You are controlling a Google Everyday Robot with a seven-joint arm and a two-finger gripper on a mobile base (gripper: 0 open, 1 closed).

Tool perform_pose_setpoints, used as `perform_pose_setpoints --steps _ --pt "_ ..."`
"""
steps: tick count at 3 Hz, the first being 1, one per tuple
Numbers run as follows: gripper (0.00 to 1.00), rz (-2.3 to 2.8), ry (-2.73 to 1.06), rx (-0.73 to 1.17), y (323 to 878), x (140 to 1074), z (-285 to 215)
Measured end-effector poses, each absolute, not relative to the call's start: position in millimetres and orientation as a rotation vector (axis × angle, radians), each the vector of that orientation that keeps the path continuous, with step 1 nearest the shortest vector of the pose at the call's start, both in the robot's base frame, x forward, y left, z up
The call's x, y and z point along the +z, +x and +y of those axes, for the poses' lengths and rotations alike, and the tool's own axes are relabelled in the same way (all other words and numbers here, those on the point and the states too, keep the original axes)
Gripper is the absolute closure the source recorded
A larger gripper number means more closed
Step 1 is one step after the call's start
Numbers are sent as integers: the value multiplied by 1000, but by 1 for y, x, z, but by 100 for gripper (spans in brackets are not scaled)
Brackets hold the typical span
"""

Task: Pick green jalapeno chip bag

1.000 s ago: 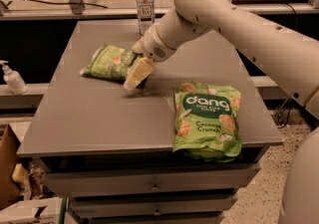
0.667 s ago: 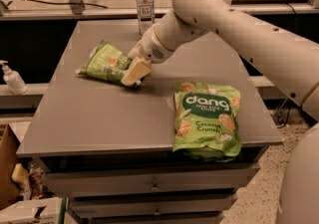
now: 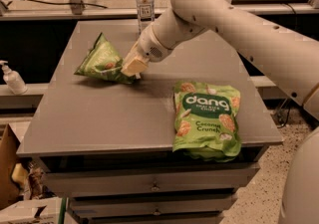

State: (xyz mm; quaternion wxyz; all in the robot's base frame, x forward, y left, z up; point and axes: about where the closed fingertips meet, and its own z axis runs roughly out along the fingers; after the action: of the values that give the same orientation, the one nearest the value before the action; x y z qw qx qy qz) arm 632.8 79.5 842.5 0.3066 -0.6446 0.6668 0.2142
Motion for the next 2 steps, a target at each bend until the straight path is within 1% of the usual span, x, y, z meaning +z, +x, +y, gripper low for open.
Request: perform_pose_setpoints --steps 1,2 --pt "100 1750 -1687 560 633 860 82" --pt "100 1728 -1635 580 639 886 86"
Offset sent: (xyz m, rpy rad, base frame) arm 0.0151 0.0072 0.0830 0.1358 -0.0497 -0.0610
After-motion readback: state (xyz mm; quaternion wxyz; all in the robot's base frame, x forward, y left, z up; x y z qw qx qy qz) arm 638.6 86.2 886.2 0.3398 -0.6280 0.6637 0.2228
